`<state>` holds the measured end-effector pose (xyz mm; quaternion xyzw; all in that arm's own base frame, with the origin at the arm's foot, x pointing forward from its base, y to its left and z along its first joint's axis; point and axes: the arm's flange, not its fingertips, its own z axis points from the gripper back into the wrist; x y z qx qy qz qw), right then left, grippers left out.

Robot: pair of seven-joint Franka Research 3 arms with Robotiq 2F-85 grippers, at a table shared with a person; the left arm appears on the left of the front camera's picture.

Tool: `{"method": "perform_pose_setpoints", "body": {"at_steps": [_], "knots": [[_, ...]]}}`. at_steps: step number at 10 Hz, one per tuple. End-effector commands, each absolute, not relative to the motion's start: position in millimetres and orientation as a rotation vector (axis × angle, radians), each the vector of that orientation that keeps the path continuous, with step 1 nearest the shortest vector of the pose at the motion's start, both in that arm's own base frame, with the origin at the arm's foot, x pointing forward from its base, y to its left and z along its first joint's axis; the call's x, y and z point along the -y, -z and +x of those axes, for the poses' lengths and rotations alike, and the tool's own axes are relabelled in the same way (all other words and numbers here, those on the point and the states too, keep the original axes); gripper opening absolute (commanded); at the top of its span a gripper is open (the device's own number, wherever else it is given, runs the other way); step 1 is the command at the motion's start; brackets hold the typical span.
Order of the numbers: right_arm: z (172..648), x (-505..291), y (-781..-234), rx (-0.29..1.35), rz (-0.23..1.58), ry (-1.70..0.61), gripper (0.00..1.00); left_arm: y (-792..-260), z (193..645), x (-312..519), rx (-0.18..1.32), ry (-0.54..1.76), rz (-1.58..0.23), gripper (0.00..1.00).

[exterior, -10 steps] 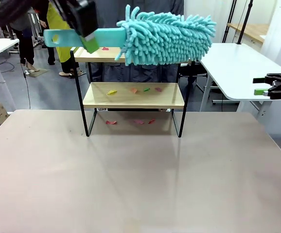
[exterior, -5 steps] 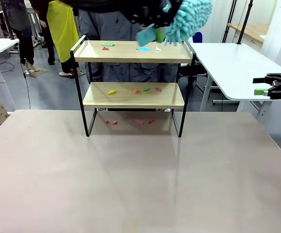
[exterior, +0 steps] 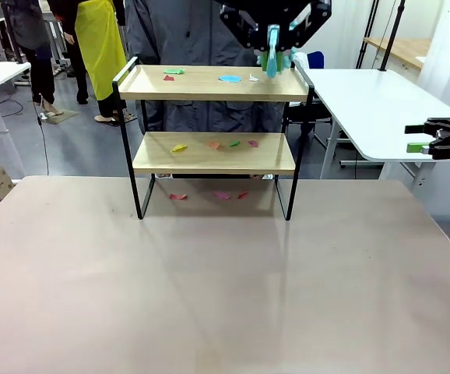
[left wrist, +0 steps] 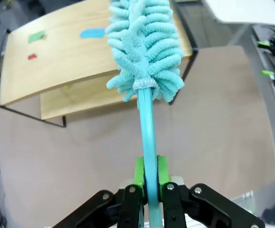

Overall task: Clean the shelf.
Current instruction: Clean the specific section of the Shelf indicated by the human with the Duster.

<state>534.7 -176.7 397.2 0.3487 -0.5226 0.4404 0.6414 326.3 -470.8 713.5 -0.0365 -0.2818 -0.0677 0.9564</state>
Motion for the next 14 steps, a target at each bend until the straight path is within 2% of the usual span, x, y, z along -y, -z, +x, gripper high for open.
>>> {"method": "perform_pose_setpoints", "body": {"at_steps": [1,4,8,12,14], "knots": [[535,175,-399,1.193,0.792,-1.008,1.0,-733,341,512,0.568,0.047,-0.066,0.13],[535,175,-399,1.193,0.792,-1.008,1.0,-714,359,523,0.536,0.03,-0.118,0.13],[535,175,-399,1.193,0.792,-1.008,1.0,-680,372,520,0.447,0.022,-0.093,0.13],[535,175,-399,1.193,0.792,-1.008,1.0,-672,376,522,0.463,0.032,-0.089,0.13],[535,175,-399,1.193,0.792,-1.008,1.0,-669,383,508,0.411,0.058,-0.055,0.13]]}}
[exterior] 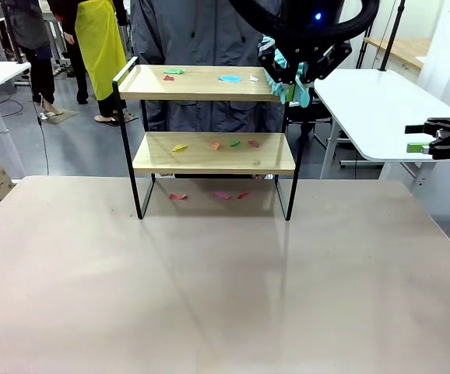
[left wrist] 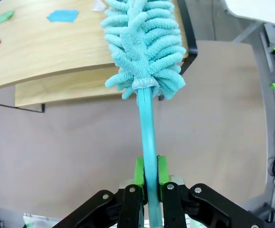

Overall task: Clean the shelf.
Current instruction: Clean the specific section of the Shelf indicated by the human with the Duster.

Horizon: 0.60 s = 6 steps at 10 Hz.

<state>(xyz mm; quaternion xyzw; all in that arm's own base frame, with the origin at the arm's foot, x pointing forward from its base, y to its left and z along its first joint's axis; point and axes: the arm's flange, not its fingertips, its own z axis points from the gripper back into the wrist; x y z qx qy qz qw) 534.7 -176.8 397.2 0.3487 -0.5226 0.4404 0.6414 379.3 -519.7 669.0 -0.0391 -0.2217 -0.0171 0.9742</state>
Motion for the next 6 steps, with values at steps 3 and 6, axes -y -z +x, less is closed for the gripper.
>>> {"method": "perform_pose_setpoints", "body": {"at_steps": [3,6], "knots": [[535,175,-399,1.193,0.792,-1.008,1.0,-664,393,457,0.327,0.073,0.011,0.13],[535,175,-399,1.193,0.792,-1.008,1.0,-660,402,385,0.273,0.024,0.073,0.13]]}}
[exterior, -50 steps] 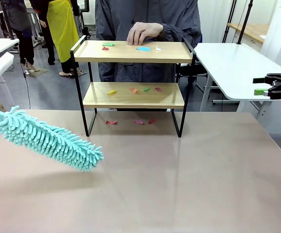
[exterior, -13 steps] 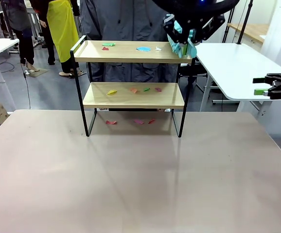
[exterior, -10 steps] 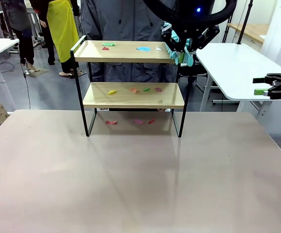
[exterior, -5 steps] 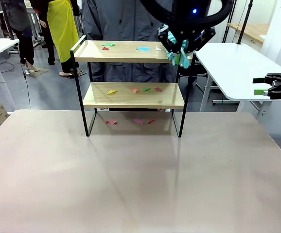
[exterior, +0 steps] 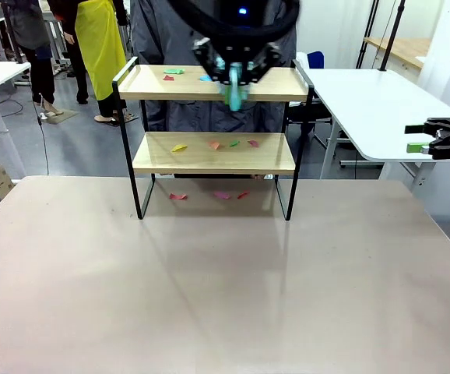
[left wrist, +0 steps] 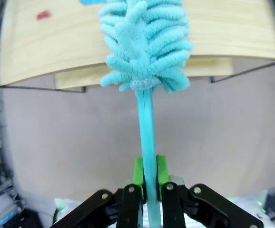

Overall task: Clean the shelf.
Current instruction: Clean the specific section of the Shelf indicated by the human with the Duster.

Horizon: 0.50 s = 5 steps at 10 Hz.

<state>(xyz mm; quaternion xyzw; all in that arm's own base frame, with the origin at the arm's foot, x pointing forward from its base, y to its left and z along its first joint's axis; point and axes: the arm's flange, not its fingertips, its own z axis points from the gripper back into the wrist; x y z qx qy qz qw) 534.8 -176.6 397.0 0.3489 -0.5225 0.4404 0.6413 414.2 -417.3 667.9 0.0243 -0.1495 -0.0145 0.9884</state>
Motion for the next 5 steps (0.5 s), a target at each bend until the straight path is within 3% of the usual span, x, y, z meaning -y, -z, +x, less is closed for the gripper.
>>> {"method": "perform_pose_setpoints", "body": {"at_steps": [1,5], "knots": [[535,175,-399,1.193,0.792,-1.008,1.0,-658,405,362,0.266,-0.005,0.111,0.13],[535,175,-399,1.193,0.792,-1.008,1.0,-664,401,284,0.318,-0.065,0.292,0.13]]}}
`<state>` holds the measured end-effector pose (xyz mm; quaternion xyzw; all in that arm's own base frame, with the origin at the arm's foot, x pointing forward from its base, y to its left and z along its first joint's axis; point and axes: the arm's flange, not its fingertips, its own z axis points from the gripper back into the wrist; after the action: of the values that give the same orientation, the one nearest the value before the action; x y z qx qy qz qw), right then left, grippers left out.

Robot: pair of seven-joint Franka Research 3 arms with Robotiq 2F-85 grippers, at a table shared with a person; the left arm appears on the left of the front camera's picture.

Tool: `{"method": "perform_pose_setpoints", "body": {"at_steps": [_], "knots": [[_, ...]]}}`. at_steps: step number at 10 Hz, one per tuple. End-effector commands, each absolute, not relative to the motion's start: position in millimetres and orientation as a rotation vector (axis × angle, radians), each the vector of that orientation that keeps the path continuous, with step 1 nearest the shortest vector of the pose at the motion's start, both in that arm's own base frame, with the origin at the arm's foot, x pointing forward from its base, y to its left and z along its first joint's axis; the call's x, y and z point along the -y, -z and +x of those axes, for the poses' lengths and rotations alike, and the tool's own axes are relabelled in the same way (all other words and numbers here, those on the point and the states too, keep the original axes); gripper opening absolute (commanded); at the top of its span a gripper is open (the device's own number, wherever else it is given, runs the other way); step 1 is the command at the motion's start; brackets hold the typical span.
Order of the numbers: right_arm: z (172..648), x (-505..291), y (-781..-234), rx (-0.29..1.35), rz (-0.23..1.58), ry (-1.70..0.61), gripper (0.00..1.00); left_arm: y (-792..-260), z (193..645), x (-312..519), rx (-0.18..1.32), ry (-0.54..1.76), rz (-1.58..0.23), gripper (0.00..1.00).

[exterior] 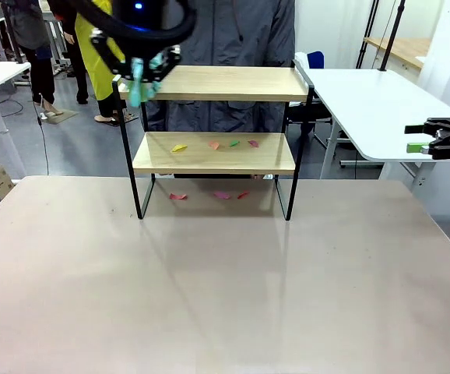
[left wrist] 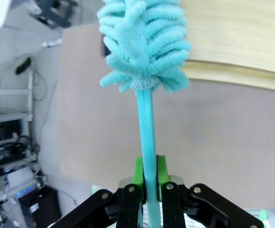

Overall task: Clean the shelf.
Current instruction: Clean the specific section of the Shelf indicated by the human with the Duster.

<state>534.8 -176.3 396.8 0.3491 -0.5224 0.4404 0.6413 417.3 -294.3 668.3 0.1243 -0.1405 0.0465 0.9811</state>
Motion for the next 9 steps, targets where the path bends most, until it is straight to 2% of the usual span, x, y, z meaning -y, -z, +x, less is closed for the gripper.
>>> {"method": "perform_pose_setpoints", "body": {"at_steps": [1,5,6,9], "knots": [[535,175,-399,1.193,0.792,-1.008,1.0,-671,396,280,0.37,-0.066,0.312,0.13],[535,175,-399,1.193,0.792,-1.008,1.0,-687,379,293,0.526,-0.027,0.344,0.13],[535,175,-399,1.193,0.792,-1.008,1.0,-691,386,293,0.435,-0.047,0.34,0.13],[535,175,-399,1.193,0.792,-1.008,1.0,-691,386,293,0.435,-0.047,0.34,0.13]]}}
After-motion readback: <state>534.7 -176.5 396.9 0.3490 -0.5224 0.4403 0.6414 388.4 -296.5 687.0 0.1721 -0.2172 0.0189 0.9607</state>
